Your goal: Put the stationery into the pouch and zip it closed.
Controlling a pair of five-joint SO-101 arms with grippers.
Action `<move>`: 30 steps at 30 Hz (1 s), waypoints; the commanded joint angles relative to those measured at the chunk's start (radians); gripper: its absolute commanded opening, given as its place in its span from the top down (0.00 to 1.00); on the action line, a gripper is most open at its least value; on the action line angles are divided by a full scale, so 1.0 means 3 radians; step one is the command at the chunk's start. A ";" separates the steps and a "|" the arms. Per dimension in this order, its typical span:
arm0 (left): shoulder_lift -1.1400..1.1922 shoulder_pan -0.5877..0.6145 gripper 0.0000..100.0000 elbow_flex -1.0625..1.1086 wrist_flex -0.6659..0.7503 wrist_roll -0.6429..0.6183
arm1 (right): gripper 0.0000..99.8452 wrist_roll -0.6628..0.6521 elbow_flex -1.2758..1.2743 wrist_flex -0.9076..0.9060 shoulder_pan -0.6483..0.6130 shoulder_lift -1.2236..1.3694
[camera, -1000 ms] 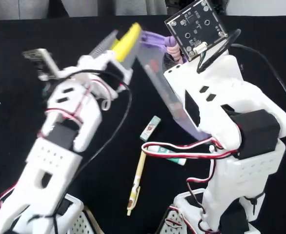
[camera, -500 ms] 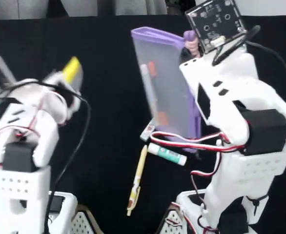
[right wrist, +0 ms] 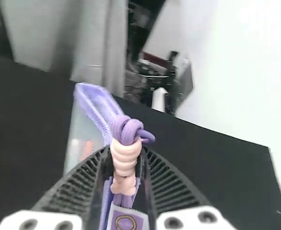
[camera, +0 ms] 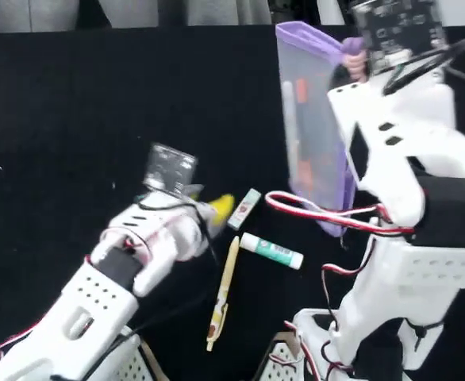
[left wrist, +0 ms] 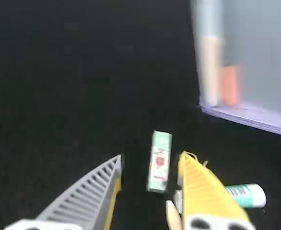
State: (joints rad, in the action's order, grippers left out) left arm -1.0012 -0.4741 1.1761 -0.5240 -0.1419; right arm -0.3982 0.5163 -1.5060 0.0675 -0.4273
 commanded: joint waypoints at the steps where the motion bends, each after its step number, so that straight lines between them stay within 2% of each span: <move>1: 0.0348 -0.0166 0.80 -0.0274 -0.0072 0.0066 | 0.99 -0.0020 0.0156 0.0148 0.0256 -0.0013; 8: 0.2184 -0.0279 0.80 -0.1302 -0.0092 0.0092 | 0.99 -0.0026 0.0161 0.0184 0.0292 -0.0033; 10: 0.2736 -0.0294 0.80 -0.1624 -0.0102 0.0097 | 0.99 -0.0026 0.0161 0.0205 0.0425 -0.0033; 14: 0.3560 -0.0279 0.80 -0.2452 -0.0629 0.0097 | 0.99 -0.0031 0.0156 0.0266 0.0609 -0.0018; 17: 0.3979 -0.0269 0.81 -0.3168 -0.1110 0.0097 | 0.99 -0.0031 0.0156 0.0266 0.0619 -0.0013; 20: 0.4312 -0.0284 0.81 -0.3690 -0.1350 0.0097 | 0.99 -0.0031 0.0156 0.0266 0.0619 -0.0013; 24: 0.4603 -0.0294 0.84 -0.4002 -0.1396 0.0102 | 0.99 -0.0031 0.0156 0.0261 0.0619 -0.0018; 28: 0.4690 -0.0279 0.97 -0.4079 -0.1401 0.0102 | 0.99 -0.0026 0.0156 0.0261 0.0619 -0.0018; 30: 0.4690 -0.0279 0.96 -0.4079 -0.1396 0.0102 | 0.99 -0.0026 0.0156 0.0261 0.0619 -0.0018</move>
State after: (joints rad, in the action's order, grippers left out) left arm 0.4150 -0.5600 0.0130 -0.9398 -0.1174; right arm -0.3982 0.5163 -1.4584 0.2424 -0.4273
